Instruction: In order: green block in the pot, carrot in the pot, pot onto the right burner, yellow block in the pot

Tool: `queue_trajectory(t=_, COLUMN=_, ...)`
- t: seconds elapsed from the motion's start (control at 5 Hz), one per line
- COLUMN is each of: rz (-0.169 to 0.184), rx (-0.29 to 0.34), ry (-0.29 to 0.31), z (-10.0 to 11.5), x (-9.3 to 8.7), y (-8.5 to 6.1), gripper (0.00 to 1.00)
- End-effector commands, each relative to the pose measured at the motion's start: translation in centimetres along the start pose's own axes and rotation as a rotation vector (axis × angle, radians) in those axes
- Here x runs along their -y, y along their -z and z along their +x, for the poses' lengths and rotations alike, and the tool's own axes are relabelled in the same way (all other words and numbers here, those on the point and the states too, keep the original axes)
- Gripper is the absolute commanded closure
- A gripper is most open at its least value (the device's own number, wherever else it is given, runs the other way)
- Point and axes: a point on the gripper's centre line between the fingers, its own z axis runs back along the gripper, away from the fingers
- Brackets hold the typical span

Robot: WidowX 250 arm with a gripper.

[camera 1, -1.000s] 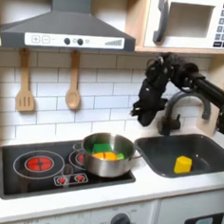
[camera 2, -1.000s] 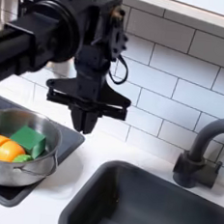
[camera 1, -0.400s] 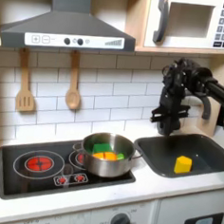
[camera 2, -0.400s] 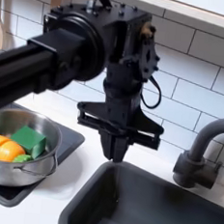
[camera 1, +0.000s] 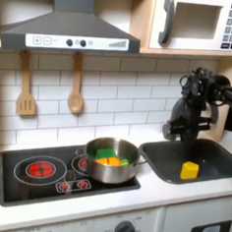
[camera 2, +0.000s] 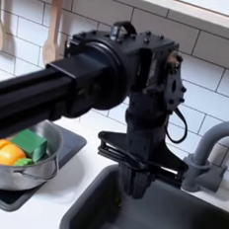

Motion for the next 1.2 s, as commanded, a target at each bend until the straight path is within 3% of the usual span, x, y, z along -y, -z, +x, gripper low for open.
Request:
queue_trajectory(t=0.0, rz=0.047, rx=-0.052, ry=0.076, z=-1.0, x=1.5, y=2.1, gripper=1.0)
queue_trajectory(t=0.2, rz=0.032, rx=-0.035, ry=0.092, z=-0.3, x=1.6, y=2.2, gripper=0.0)
queue_trajectory(t=0.6, rz=0.034, rx=-0.066, ry=0.112, z=0.6, x=1.8, y=4.5, gripper=0.0)
queue_trajectory(t=1.0, rz=0.005, rx=-0.074, ry=0.121, z=1.4, x=2.8, y=5.2, gripper=0.0)
